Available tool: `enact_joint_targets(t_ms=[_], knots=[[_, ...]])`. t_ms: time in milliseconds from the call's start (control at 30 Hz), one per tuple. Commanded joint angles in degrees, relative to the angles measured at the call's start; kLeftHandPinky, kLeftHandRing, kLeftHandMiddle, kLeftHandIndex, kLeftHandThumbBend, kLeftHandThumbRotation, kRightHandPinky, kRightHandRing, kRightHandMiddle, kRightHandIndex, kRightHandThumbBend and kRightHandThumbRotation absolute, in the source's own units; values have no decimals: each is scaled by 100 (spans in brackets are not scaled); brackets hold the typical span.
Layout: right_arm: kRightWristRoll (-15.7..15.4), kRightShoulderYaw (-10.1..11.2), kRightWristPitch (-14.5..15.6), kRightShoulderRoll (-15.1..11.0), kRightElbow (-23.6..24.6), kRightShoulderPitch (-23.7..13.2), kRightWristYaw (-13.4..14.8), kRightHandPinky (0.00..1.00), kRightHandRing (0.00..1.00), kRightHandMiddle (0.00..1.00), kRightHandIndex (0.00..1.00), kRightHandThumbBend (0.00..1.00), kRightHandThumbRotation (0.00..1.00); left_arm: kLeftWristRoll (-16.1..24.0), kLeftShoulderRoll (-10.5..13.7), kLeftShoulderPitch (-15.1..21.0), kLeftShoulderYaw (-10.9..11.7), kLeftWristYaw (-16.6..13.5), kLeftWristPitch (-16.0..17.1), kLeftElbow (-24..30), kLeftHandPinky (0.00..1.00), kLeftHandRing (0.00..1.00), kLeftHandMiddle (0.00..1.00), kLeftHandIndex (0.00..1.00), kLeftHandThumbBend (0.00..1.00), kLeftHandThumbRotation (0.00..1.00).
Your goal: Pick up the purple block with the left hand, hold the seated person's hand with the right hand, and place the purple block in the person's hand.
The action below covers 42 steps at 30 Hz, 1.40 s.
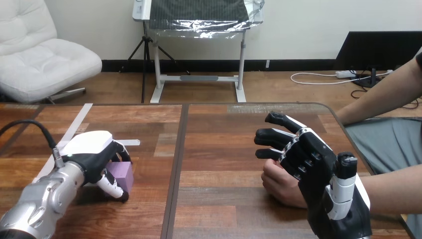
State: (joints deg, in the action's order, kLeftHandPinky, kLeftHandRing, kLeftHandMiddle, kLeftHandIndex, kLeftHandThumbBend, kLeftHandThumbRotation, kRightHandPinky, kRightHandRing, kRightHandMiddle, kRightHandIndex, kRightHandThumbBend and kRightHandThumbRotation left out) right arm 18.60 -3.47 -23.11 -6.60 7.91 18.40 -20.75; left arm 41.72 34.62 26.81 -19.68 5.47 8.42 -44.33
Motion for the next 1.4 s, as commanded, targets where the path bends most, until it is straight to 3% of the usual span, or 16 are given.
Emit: enact_joint_targets(t_ms=[0,367,800,1100,1367], knots=[[-13,48,-64,110,273,-160,51,69,75,73,79,100,100,35,-41,320,-45,-151,-201,-156,47,54,61,63,69,1],[-36,42,-68,97,296,-132,87,70,76,73,79,100,100,-15,-83,314,-71,-141,-321,-222,35,42,51,56,66,0],[-58,58,-86,81,257,-134,94,70,76,74,80,100,100,-101,-56,230,-31,-354,-170,-232,22,30,40,50,67,0],[-281,194,-194,-29,63,-250,124,71,78,76,82,100,100,-350,-18,68,188,-543,-74,32,16,23,34,48,70,0],[-360,357,-146,-148,-21,-406,104,77,83,82,87,96,98,-561,68,-139,370,-406,-217,680,15,23,34,48,70,0]])
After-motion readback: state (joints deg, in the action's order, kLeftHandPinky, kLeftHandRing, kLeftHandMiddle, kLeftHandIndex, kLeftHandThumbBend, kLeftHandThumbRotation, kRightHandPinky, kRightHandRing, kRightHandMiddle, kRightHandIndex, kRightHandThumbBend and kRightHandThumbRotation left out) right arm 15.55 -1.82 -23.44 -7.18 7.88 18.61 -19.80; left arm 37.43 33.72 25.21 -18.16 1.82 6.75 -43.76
